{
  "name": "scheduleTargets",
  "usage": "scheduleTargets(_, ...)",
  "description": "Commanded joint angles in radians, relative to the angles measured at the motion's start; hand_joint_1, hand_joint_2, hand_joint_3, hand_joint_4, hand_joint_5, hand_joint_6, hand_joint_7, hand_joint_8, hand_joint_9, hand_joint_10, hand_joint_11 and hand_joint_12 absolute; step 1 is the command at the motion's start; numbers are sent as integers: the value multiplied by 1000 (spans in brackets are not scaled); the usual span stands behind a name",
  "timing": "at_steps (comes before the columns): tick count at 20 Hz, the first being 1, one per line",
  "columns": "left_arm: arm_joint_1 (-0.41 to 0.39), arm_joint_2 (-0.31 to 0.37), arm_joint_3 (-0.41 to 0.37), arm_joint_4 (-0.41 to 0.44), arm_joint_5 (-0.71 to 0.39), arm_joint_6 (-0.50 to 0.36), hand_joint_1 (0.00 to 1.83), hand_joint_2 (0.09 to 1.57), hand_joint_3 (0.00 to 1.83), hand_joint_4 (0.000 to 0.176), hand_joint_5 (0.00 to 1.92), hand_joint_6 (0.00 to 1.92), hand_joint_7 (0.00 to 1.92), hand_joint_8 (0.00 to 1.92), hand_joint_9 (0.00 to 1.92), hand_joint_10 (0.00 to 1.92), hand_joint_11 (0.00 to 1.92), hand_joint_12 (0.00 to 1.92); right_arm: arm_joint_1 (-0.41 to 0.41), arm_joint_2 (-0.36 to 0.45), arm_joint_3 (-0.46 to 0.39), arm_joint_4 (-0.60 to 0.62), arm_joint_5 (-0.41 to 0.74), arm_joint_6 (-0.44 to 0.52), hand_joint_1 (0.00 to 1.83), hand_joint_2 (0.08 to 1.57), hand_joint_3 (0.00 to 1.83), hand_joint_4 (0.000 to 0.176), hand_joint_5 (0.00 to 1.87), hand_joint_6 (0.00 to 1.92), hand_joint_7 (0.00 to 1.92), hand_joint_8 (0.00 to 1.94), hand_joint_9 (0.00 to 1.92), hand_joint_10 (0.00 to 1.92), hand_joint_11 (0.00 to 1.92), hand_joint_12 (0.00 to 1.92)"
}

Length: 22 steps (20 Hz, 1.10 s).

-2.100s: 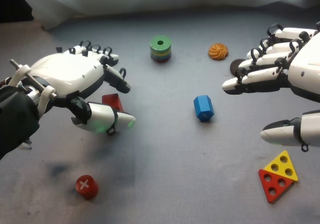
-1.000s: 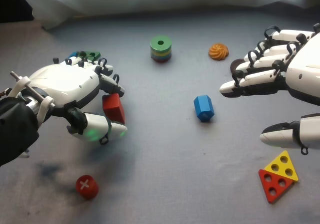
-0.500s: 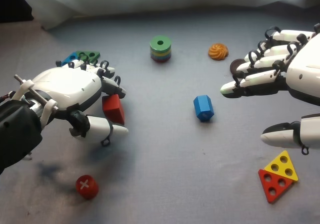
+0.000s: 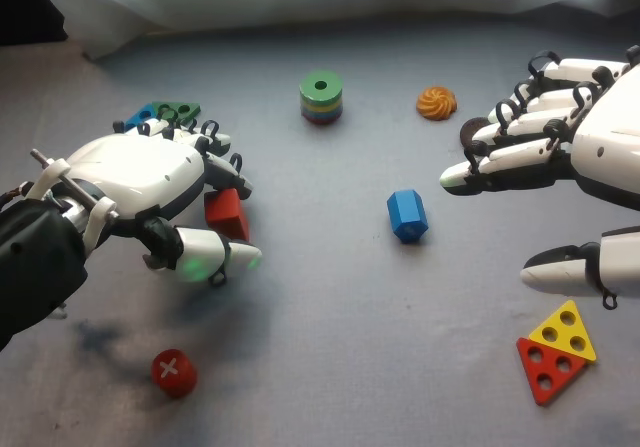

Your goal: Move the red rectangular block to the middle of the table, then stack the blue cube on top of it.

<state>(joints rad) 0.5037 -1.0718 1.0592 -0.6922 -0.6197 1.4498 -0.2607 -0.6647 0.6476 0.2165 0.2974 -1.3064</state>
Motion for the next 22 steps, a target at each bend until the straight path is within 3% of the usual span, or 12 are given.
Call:
scheduleTargets(1, 1, 4, 5, 24, -92, -2, 536, 1078, 3, 101, 689, 8, 241, 3, 160, 5, 0, 419, 15, 11, -6, -4, 108, 7, 390, 1164, 2, 0, 345, 3, 339, 3, 271, 4, 0, 643)
scheduleTargets(5, 2, 0, 5, 25, -92, -1, 536, 1090, 4, 101, 696, 6, 235, 0, 151, 0, 0, 387, 15, 11, -7, -4, 108, 7, 410, 1161, 0, 0, 355, 5, 346, 3, 282, 7, 0, 669)
scheduleTargets(7, 4, -1, 5, 25, -92, -1, 584, 1113, 2, 83, 749, 17, 306, 15, 187, 11, 0, 420, 15, 11, -7, -4, 108, 7, 416, 1159, 0, 0, 355, 4, 348, 4, 280, 5, 0, 683)
scheduleTargets(11, 9, -1, 6, 25, -96, -1, 620, 1123, 2, 87, 792, 17, 298, 3, 181, 3, 0, 402, 15, 11, -8, -4, 108, 7, 428, 1153, 0, 0, 349, 3, 342, 4, 277, 8, 0, 676)
scheduleTargets(12, 11, -1, 6, 25, -97, -1, 643, 1125, 2, 82, 807, 20, 302, 3, 183, 3, 0, 398, 15, 11, -9, -4, 108, 7, 434, 1153, 0, 0, 348, 3, 344, 4, 281, 9, 0, 683)
scheduleTargets(13, 12, -1, 6, 25, -98, -2, 723, 1124, 0, 53, 851, 26, 352, 11, 204, 8, 0, 427, 15, 11, -9, -4, 108, 7, 435, 1150, 0, 0, 356, 4, 351, 4, 289, 11, 0, 711)
scheduleTargets(14, 12, -1, 6, 25, -98, -2, 768, 1122, 0, 40, 883, 27, 366, 8, 224, 12, 0, 496, 14, 11, -9, -4, 108, 7, 417, 1153, 0, 0, 347, 1, 338, 2, 272, 3, 0, 653)
scheduleTargets(15, 12, -1, 6, 25, -98, -2, 973, 1097, 1, 149, 992, 723, 424, 14, 290, 13, 0, 704, 14, 11, -10, -4, 108, 7, 421, 1149, 0, 0, 352, 3, 340, 4, 274, 3, 0, 641)
scheduleTargets(16, 12, -1, 6, 25, -98, -2, 1018, 1091, 1, 171, 1011, 876, 471, 19, 328, 19, 0, 828, 14, 11, -10, -4, 108, 7, 419, 1147, 0, 0, 353, 4, 339, 3, 270, 1, 0, 638)
scheduleTargets(20, 12, -1, 6, 25, -98, -2, 1028, 1094, 0, 175, 1015, 918, 473, 4, 330, 7, 0, 661, 14, 11, -11, -4, 108, 7, 413, 1152, 0, 0, 345, 1, 340, 2, 283, 4, 0, 641)
scheduleTargets(21, 12, -1, 6, 25, -98, -2, 1041, 1094, 0, 142, 1022, 909, 479, 5, 329, 5, 0, 623, 14, 11, -11, -4, 108, 7, 405, 1152, 0, 0, 336, 0, 333, 0, 277, 2, 0, 638)
scheduleTargets(22, 12, -1, 5, 25, -98, -2, 1043, 1091, 0, 144, 1029, 898, 473, 1, 331, 5, 0, 623, 14, 11, -11, -4, 108, 7, 395, 1156, 2, 0, 330, 0, 327, 0, 275, 0, 0, 639)
